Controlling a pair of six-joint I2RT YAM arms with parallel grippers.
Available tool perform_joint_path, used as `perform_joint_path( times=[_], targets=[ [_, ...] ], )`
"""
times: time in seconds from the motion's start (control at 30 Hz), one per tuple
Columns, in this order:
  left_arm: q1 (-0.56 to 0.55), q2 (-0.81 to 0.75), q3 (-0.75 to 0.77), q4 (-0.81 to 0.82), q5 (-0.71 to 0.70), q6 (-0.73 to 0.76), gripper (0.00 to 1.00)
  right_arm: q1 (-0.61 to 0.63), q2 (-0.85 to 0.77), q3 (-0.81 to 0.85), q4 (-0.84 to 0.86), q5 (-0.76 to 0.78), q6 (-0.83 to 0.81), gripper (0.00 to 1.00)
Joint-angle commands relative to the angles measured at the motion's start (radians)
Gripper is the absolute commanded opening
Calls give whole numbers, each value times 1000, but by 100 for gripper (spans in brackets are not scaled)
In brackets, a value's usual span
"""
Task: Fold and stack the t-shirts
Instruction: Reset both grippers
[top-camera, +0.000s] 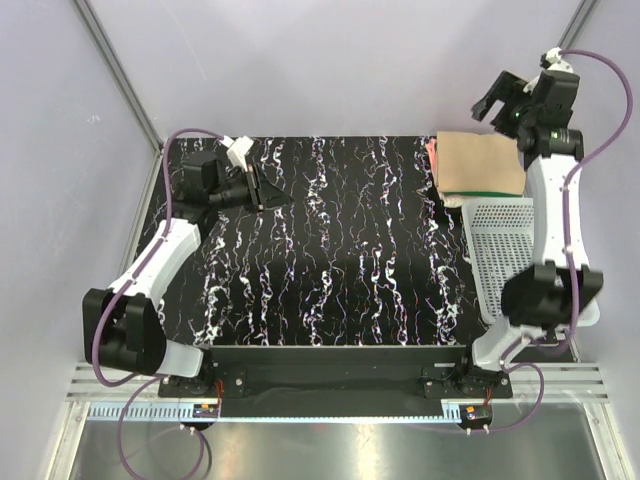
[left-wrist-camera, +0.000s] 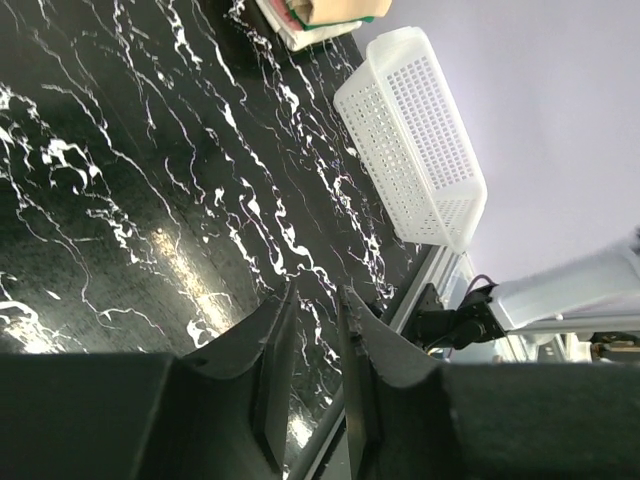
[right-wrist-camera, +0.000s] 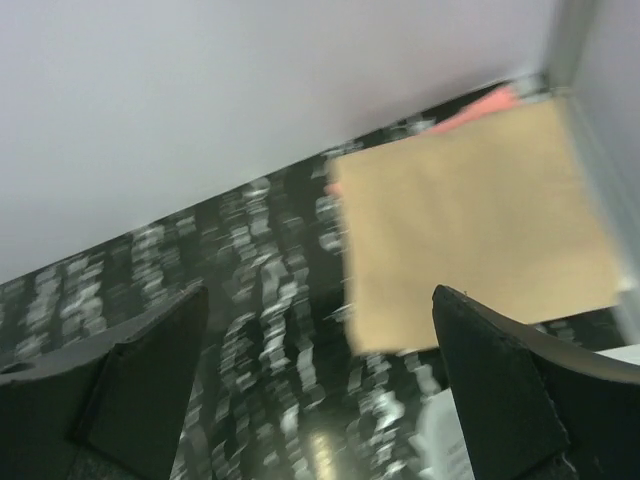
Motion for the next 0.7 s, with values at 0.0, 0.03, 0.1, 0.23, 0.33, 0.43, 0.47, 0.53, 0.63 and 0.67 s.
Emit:
perform_joint_path(
  times=[0.0, 0.03, 0.1, 0.23, 0.33, 0.43, 0.47, 0.53, 0.63, 0.67],
  targets=[
    [11, -45, 14, 34, -5, 42, 28, 32, -197, -218, -18, -168, 139, 100],
    [12, -48, 17, 35, 1, 42, 28, 32, -237, -266, -18, -191, 162, 100],
    [14, -57, 27, 37, 21, 40, 31, 32, -368, -425, -24, -238, 185, 100],
    [25, -106, 28, 37, 26, 43, 40, 32, -579, -660, 3, -349, 237, 100],
    [40, -152, 16, 38, -10, 60, 89, 32, -705, -779, 25, -372, 249, 100],
    [67, -164, 16, 64, 16, 36, 99, 32, -793, -845, 40, -369, 274, 100],
    [84, -171, 11, 70, 21, 23, 99, 32, -803, -856, 48, -354, 283, 100],
    [103, -195, -15, 131, 27, -1, 99, 32, -817, -859, 48, -343, 291, 100],
    [123, -211, -35, 168, 19, -17, 99, 32, -828, -859, 54, -343, 285, 100],
    [123, -208, -33, 173, 27, -24, 99, 32, -829, -854, 57, -342, 285, 100]
  ],
)
